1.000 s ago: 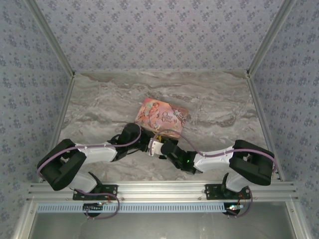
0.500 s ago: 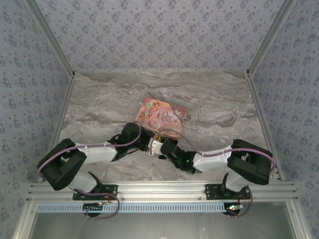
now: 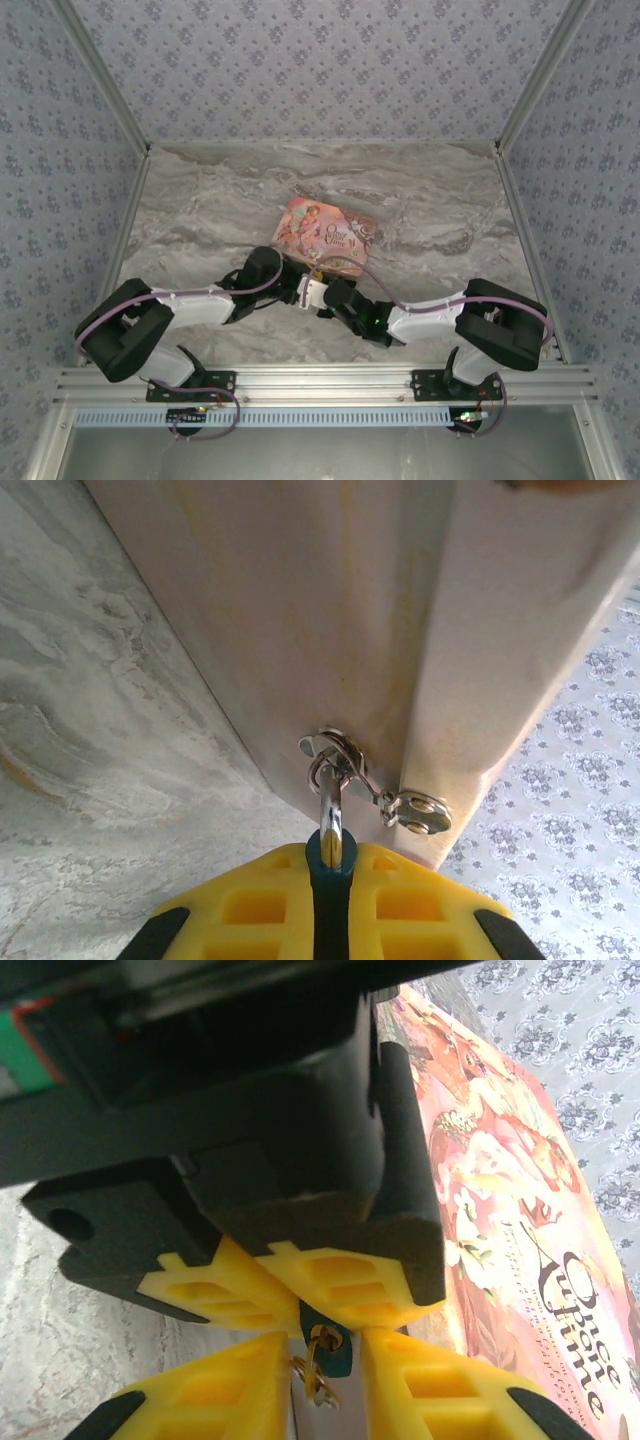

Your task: Unlock the padlock with the key

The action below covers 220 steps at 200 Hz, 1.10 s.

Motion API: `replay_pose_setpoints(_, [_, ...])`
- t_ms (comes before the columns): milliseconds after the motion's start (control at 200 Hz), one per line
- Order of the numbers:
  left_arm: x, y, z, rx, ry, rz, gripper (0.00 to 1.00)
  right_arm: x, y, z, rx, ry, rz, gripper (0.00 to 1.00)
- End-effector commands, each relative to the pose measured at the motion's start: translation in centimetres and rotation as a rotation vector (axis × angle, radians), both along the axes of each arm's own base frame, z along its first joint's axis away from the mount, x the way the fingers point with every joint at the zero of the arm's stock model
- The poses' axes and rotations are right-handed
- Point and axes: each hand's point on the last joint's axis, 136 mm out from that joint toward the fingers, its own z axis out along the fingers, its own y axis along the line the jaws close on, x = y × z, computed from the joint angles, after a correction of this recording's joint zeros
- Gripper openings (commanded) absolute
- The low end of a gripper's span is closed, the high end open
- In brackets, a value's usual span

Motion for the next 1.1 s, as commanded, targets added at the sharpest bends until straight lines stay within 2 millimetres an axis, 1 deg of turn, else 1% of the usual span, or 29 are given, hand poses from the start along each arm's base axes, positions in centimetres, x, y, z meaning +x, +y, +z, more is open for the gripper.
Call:
replay_pose_setpoints(0, [0.7, -1.4, 2.5, -0.073, -0.051, -0.022, 0.00, 0.4, 0.4, 1.1, 0.067, 0.000, -0.009, 0.24])
replay_pose_setpoints(160, [0.6, -1.4, 2.5, -0.071, -0.050, -0.022, 0.00, 0.8, -0.3, 1.2, 0.083, -0.003, -0.050, 0.12])
replay_pose_setpoints(285, [0.7, -1.4, 2.5, -0.070, -0.050, -0.019, 0.00, 1.0, -0.7, 1.3, 0.108, 0.006, -0.085, 0.00])
replay_pose_setpoints(415, [0.7, -1.4, 2.5, -0.070, -0.050, -0.018, 0.00, 1.1, -1.1, 1.3, 0.148, 0.024, -0.135, 0.00])
replay_pose_setpoints(515, [0.7, -1.4, 2.6, -0.073, -0.051, -0.017, 0.00, 1.3, -1.2, 1.6, 0.216, 0.055, -0.185, 0.00])
replay_pose_setpoints(645, [0.8, -1.5, 2.6, -0.074, -0.053, -0.016, 0.00, 1.3, -1.2, 1.4, 0.305, 0.119, -0.254, 0.00])
replay_pose_setpoints(849, [0.9, -1.5, 2.4, -0.074, -0.048, -0.015, 0.00, 1.2, -0.5, 1.2, 0.479, 0.278, -0.372, 0.00])
replay_pose_setpoints(1009, [0.9, -1.7, 2.3, -0.075, -0.046, -0.017, 0.00, 0.9, 0.3, 1.5, 0.648, 0.391, -0.407, 0.00])
replay_pose_setpoints(1094, [1.0, -1.8, 2.1, -0.074, -0.043, -0.019, 0.00, 0.8, 0.4, 1.2, 0.681, 0.422, -0.416, 0.00])
